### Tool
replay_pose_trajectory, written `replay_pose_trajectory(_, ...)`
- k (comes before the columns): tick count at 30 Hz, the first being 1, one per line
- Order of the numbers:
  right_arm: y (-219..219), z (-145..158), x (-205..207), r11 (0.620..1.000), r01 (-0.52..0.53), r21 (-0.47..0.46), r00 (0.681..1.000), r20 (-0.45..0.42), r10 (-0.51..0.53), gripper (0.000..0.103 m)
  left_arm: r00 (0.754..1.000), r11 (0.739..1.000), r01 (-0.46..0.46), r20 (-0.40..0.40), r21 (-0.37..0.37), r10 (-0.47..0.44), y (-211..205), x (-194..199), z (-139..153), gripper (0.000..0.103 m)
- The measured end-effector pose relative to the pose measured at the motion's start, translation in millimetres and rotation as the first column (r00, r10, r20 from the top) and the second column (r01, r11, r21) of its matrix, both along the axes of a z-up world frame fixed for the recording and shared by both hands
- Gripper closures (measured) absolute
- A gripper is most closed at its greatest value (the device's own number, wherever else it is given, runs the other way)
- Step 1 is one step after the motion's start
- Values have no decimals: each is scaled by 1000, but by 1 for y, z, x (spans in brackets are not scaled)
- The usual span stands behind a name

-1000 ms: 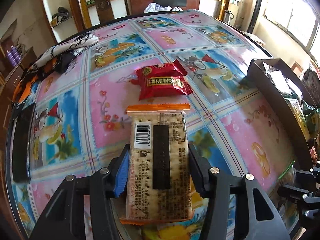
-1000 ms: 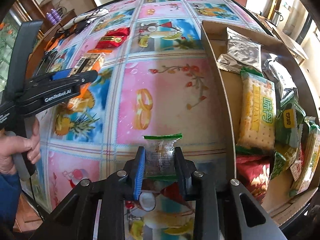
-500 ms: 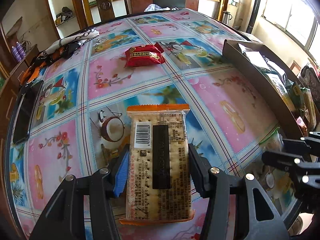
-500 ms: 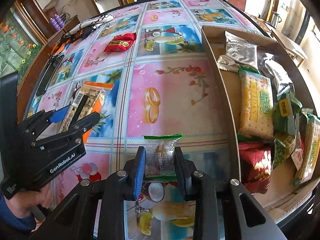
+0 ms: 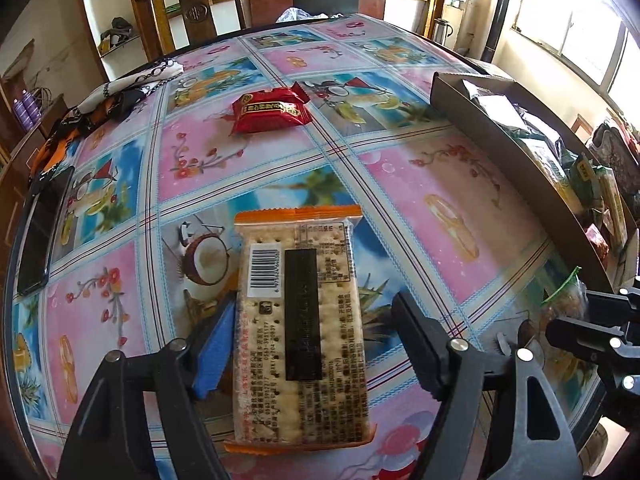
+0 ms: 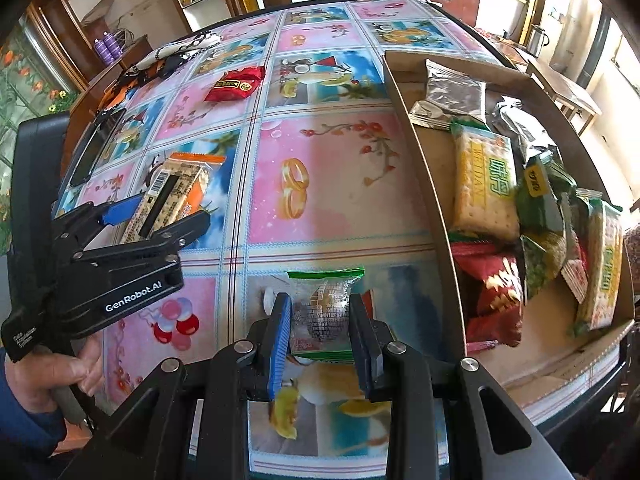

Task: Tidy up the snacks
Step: 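Lift both held packets and carry them over the cardboard box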

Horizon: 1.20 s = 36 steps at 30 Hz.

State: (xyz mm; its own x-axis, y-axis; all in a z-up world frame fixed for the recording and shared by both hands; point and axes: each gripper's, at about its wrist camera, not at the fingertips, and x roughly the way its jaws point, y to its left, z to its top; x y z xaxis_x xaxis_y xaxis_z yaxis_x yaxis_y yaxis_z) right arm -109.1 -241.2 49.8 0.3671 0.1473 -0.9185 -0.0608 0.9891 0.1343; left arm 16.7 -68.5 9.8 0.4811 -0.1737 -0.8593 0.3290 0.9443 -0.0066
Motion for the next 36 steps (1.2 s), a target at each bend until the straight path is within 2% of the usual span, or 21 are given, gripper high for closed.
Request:
replay_pose_trajectory(3,-1,1,-2,1000,-2,3,1000,6,2,73,1000,1000,-6,3,5,6,-1,-1,0,28)
replay_pose_trajectory(5,-1,2,1,1000,-12,10,1000,13,12,73,1000,1000,-23,5,6,23,0,-2,0,34)
replay_pose_trajectory(7,-1,4,6,999,-32,14,999,22,32,73,999,999,-44,7,7,44,0,-2,2,51)
replay_pose_trajectory(14,-4,15,20,993,-113,36,992,62,111,73,993,993,-117,-18,25,118,-3,-7,6,51)
replay_pose_trajectory(20,-25,25,28,988,-128,82,988,102,119,73,991,990,-129,37,50,127,-21,-15,29,51)
replay_pose_trajectory(26,-41,34,27,984,-137,113,983,134,121,73,990,990,-115,87,80,108,-41,-20,49,51)
replay_pose_trajectory(36,-80,43,21,985,-58,165,986,165,31,73,988,990,-39,153,134,18,-82,-24,74,51)
